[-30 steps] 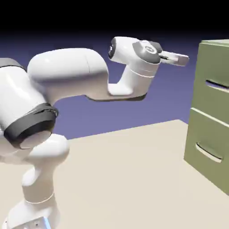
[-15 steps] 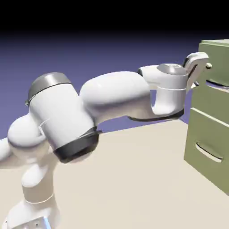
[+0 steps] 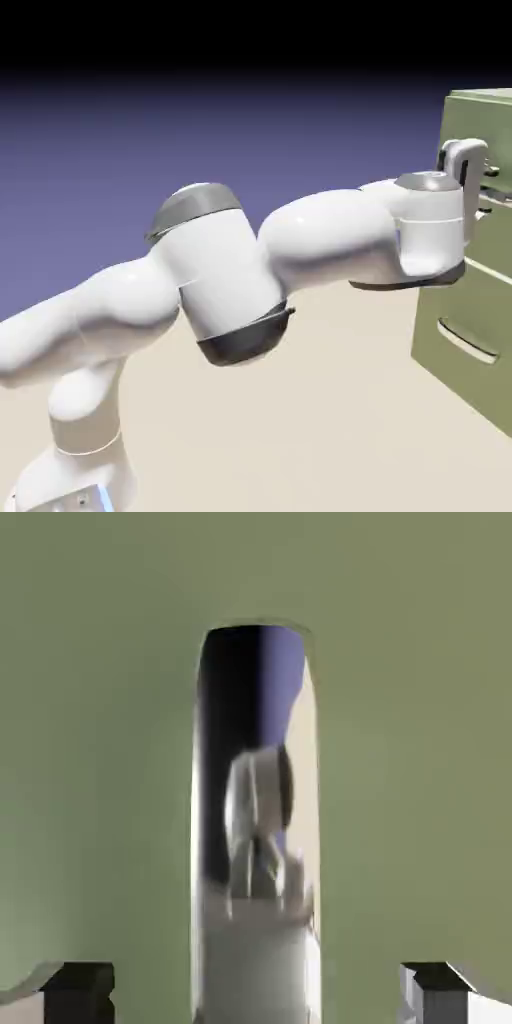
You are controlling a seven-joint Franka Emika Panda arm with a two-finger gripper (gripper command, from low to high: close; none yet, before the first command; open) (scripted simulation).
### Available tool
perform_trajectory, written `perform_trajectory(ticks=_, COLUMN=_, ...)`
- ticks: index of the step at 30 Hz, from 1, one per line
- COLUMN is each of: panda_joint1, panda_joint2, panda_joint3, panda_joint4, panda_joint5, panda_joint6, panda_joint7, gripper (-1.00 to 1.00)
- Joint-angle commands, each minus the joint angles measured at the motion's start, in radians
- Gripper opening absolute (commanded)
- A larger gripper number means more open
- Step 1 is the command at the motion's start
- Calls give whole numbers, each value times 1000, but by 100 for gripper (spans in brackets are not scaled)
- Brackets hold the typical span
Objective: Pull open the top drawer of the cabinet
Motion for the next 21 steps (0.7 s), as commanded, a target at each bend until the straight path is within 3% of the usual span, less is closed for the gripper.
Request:
perform_trajectory(ticks=1, panda_joint1=-31, panda_joint2=5, panda_joint3=18, panda_joint4=-36, panda_joint5=-2, panda_joint6=-9, panda_joint7=8, gripper=-100)
perform_trajectory(ticks=21, panda_joint1=-731, panda_joint2=-82, panda_joint3=453, panda_joint4=-726, panda_joint5=55, panda_joint6=-104, panda_joint7=27, gripper=-100)
